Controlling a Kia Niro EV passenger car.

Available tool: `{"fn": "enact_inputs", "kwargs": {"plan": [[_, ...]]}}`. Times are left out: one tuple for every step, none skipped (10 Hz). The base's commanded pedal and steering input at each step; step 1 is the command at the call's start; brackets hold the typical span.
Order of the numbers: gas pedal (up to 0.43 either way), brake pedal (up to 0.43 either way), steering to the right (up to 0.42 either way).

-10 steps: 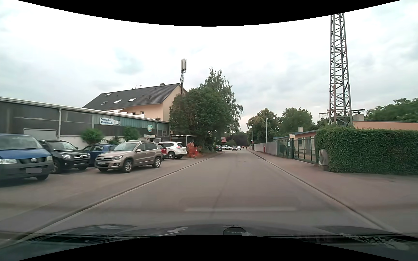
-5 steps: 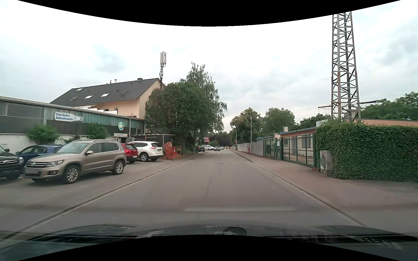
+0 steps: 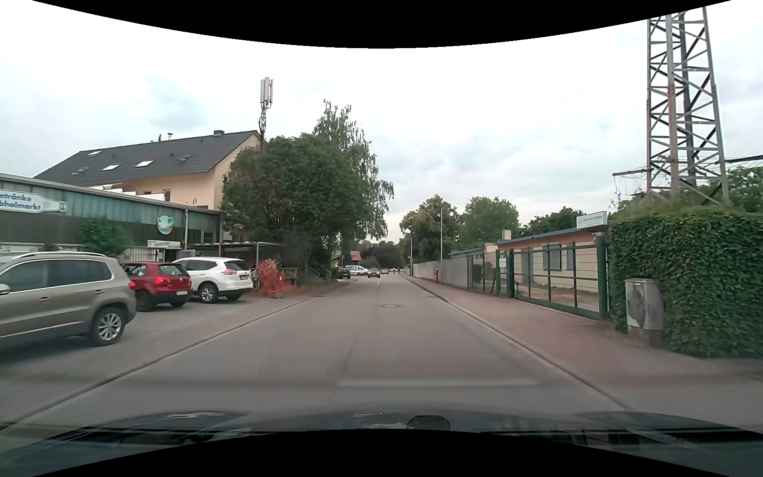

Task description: Follow the waypoints while adhering to traffic rules and regulations

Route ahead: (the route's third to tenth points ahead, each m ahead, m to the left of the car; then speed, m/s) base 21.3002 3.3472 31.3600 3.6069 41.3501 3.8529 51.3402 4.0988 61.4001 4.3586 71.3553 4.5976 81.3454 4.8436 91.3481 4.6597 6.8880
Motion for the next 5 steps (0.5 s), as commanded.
{"fn": "enact_inputs", "kwargs": {"plan": [[0.228, 0.000, 0.019], [0.228, 0.000, 0.017], [0.228, 0.000, 0.017], [0.220, 0.000, 0.014], [0.220, 0.000, 0.006]]}}
